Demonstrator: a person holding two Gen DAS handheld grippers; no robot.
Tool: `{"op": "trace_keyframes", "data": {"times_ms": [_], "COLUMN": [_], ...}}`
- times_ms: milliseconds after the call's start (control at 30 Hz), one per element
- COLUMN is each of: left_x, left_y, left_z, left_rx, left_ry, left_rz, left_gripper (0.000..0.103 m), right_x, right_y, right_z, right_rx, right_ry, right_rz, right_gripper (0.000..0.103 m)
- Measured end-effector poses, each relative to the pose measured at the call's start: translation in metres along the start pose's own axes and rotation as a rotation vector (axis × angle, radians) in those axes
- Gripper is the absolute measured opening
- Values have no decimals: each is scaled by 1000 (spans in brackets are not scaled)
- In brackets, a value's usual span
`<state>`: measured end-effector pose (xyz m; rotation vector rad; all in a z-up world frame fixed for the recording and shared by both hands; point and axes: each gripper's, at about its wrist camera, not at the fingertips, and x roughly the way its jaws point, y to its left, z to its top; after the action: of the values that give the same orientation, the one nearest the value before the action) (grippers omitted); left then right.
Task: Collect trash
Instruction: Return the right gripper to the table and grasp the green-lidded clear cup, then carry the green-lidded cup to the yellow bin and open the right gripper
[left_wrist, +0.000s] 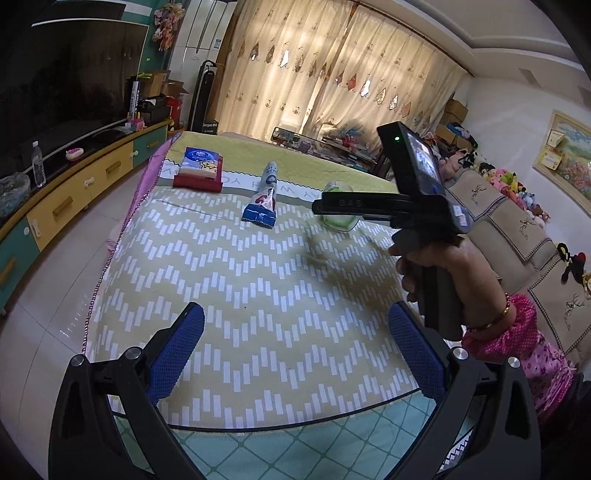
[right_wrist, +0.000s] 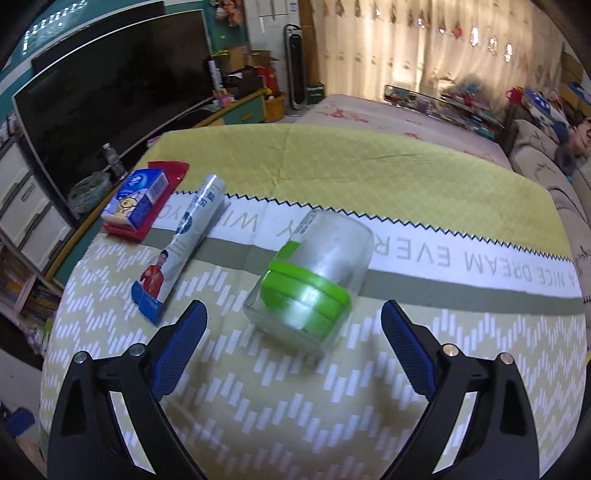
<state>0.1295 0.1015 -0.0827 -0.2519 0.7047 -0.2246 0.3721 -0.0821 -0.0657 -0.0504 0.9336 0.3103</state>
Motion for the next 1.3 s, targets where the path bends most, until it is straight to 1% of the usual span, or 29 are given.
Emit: {"op": "trace_keyframes", "data": {"times_ms": [33,67,100,133,167,200,267,433,600,967,1167,1300], "left_x": [1,1,1,2,2,2,3,6,6,9,16,22], "left_y": [0,0,0,1,0,1,0,-6,-18,-51,-73,-85], "left_z": [0,0,-1,-1,-1,-2,-2,-3,-2,-2,-3,-1], "left_rx": [0,-1,-3,-6,-7,-7,-4,7,28,86,118,134], "left_ry": [1,3,4,5,6,7,11,20,21,28,47,53], "left_rz": [-3,-6,-10,-14,-18,-21,-25,-30,-34,-37,-46,-55], "left_gripper": [98,98,98,98,98,98,98,98,98,98,98,98], "right_x": [1,2,2,2,4,5,4,-25,-60,-120,-146,-159], "right_y": [2,3,3,3,3,1,-5,-23,-39,-84,-108,-133], "right_z": [-1,-3,-3,-4,-3,-3,-5,-15,-33,-82,-103,-115], "right_rx": [8,16,20,24,28,37,66,78,80,137,176,209], "right_ry": [1,-1,-2,-7,-7,-5,-6,-70,-116,-145,-176,-191], "right_rz": [-8,-10,-15,-28,-35,-37,-7,19,42,140,153,130], "right_gripper": [88,82,79,69,55,55,54,54,52,52,52,52]}}
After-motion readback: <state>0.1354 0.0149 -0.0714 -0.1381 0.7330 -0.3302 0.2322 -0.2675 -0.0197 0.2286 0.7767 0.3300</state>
